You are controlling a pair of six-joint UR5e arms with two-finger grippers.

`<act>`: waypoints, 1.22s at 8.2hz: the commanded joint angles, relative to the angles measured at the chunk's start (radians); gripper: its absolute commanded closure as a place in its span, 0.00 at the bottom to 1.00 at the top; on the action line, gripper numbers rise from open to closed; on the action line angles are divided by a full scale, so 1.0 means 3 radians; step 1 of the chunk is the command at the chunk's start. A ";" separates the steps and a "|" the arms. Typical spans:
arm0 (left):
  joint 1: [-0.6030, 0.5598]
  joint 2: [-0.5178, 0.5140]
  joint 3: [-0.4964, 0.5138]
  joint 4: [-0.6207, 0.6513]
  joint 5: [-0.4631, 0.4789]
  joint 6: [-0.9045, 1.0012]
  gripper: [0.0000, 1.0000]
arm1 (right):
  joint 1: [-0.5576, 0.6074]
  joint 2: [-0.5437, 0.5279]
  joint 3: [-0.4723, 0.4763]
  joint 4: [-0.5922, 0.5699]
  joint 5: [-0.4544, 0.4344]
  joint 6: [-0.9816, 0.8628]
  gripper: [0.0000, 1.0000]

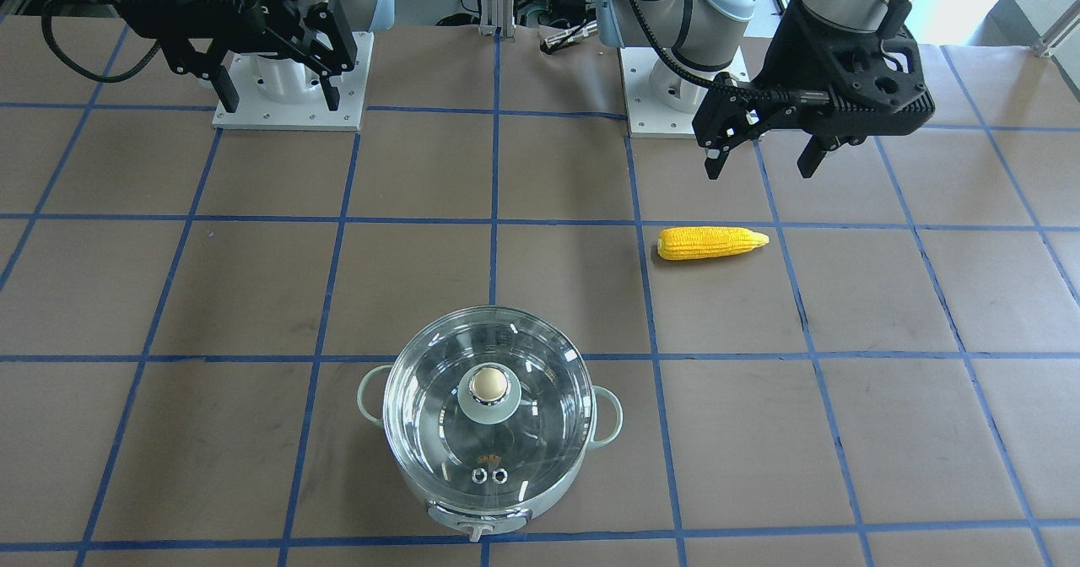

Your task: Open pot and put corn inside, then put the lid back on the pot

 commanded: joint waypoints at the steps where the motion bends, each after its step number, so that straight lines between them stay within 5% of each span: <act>1: 0.0003 0.0003 -0.0005 -0.0007 0.0012 0.0015 0.00 | 0.0000 0.0000 0.0000 0.0000 0.0002 0.0002 0.00; 10: 0.0196 0.0008 -0.0347 -0.0002 0.0027 0.0771 0.00 | -0.0020 0.0051 -0.0005 -0.0087 -0.0034 -0.0121 0.00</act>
